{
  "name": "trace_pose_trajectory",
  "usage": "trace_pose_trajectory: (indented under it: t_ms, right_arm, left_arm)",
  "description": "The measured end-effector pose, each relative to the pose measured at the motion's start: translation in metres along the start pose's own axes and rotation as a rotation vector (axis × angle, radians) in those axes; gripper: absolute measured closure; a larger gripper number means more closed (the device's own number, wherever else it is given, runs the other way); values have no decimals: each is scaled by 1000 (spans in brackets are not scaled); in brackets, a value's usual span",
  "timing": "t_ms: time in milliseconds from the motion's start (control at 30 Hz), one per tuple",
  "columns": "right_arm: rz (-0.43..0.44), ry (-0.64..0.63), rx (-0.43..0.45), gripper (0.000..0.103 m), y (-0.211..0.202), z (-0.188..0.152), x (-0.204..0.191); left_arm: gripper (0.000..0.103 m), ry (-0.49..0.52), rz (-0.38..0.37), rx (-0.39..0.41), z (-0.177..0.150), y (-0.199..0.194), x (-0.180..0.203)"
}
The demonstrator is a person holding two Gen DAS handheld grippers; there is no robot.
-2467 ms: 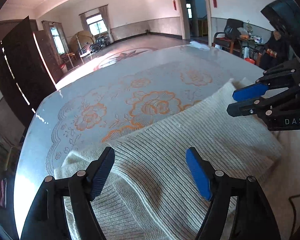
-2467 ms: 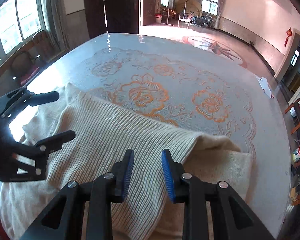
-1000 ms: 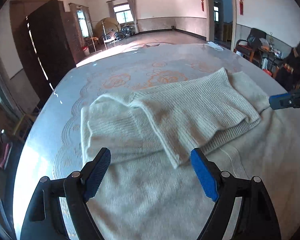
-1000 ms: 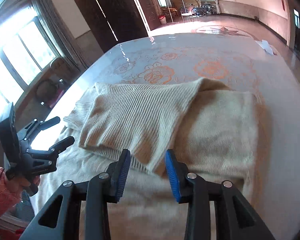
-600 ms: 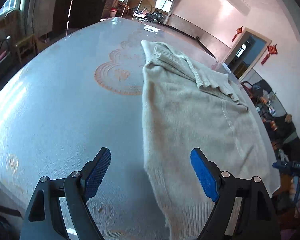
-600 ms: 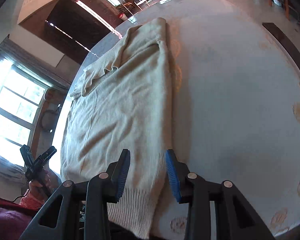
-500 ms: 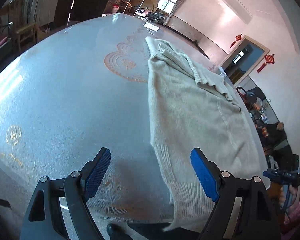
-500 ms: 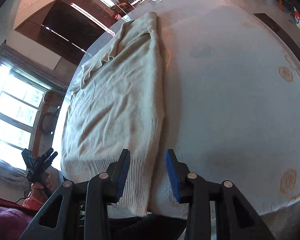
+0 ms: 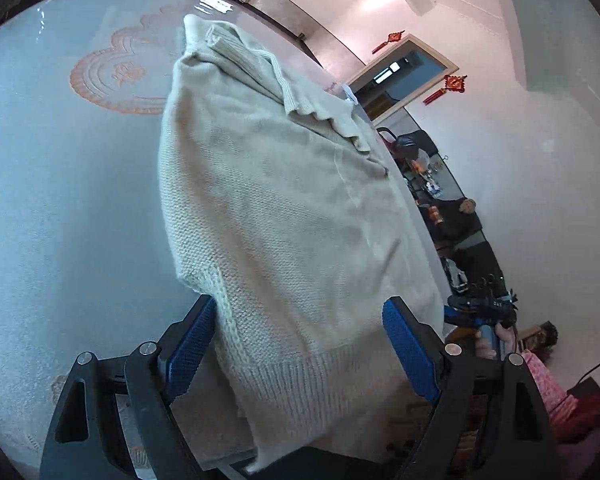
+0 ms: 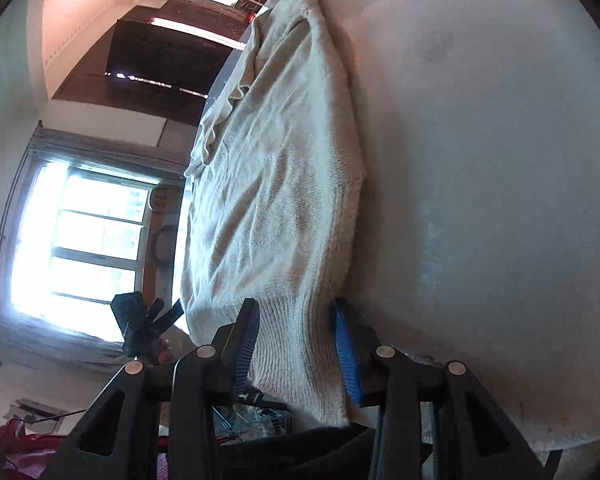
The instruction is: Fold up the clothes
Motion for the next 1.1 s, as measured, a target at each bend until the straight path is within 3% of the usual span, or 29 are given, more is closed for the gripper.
trace_pose_trajectory:
  t_ms: [167,233,267,333,367,400,700,800,1100]
  right_arm:
    - [-11,2,-76,65,32,11,-15]
    - [-42,-11,-87,70,41,13,-21]
    - [-65,-19,-90,80,44,13,-23]
    - [-110,-14,-89,92,45,11,-23]
    - [-108,19,-83,93,45,11,-21]
    - [-101,46,-76,94,44,10,-18]
    - [36,188,-3,94,41,-6,-6]
    - [111,198,29,94,36,-14,-13]
    - [246,261,16,94,20,-65,-23]
  left_arm:
    - [18,15,-38,-72,-3,10,11]
    - [18,30,-34,-81,-8,11,16]
    - [19,45,-21,-78,-11,11,19]
    - [36,67,23,-85,-16,13,23]
    - [69,51,35,-106,-20,17,21]
    - [92,31,46,-130,-24,22,19]
    - [93,-188,-143,-29,-39,10,2]
    - [93,-222,-230,16,-42,-8,9]
    - [93,-338,-369,56,-59,-48,12]
Point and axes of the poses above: each gripper's, at about its wrist camera, not at the fingertips, and y roughly the way its jaws point, x to its right, z to its top, the point moved 2 cm from there along y, roughly the way its jaws point, and after that the axes turned 1 degree about z, right-handed, at the moved point
